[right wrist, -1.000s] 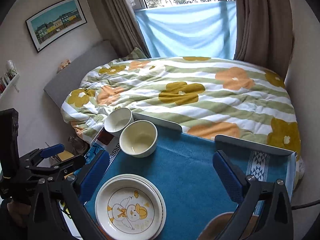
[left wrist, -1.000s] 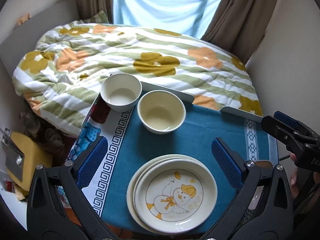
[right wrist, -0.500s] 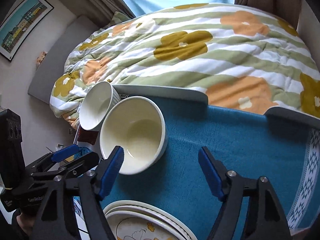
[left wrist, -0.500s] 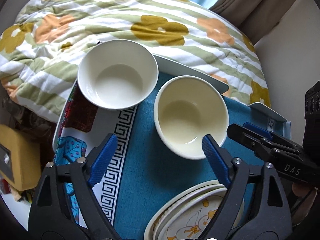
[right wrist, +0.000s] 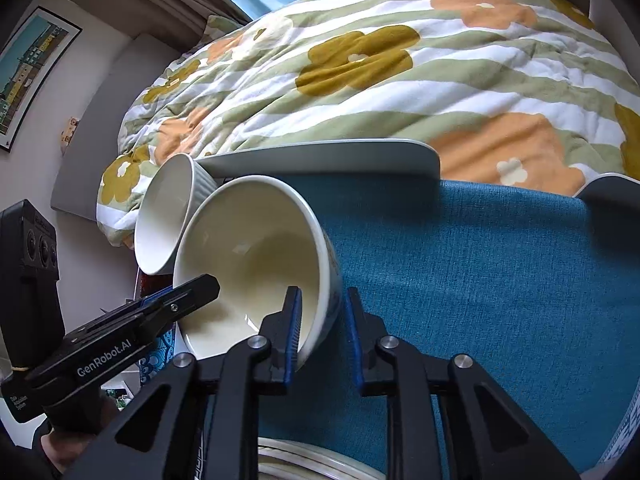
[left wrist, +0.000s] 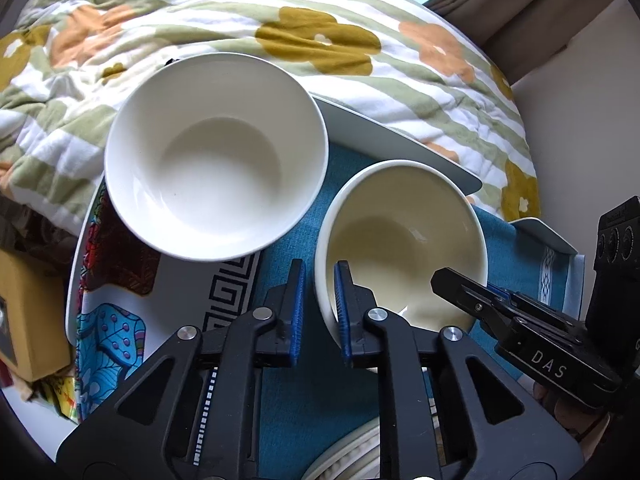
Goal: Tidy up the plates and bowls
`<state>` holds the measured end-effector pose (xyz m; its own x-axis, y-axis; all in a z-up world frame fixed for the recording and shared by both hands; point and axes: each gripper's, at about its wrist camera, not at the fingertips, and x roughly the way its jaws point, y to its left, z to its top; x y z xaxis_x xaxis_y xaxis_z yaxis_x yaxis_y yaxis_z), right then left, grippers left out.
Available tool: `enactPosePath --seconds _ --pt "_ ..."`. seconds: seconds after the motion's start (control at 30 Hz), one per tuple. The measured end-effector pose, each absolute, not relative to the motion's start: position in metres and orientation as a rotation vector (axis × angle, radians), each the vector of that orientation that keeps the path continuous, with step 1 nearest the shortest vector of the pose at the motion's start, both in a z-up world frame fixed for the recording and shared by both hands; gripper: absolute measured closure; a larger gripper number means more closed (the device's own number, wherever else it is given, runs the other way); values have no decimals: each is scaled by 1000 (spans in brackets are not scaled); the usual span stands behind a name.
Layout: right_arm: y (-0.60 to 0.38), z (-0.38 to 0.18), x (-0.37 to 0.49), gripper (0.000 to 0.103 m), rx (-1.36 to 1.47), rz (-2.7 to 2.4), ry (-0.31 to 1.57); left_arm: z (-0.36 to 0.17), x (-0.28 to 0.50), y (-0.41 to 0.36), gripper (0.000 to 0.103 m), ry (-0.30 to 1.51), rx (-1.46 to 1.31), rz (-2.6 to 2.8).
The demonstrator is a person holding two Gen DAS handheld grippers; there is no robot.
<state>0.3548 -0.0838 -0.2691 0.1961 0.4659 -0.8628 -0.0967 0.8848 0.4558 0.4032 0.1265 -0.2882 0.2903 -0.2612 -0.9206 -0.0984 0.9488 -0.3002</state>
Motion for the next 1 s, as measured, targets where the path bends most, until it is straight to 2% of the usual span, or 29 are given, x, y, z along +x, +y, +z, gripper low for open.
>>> enactPosePath --seconds 0.47,0.8,1.0 --pt "-86 -255 347 86 318 380 1282 -265 392 112 93 1230 -243 -115" --pt "-118 -201 313 86 294 424 1191 -202 345 78 93 1142 -216 -120" --pt "-163 -161 275 86 277 430 1147 -160 300 25 93 1087 -178 -145"
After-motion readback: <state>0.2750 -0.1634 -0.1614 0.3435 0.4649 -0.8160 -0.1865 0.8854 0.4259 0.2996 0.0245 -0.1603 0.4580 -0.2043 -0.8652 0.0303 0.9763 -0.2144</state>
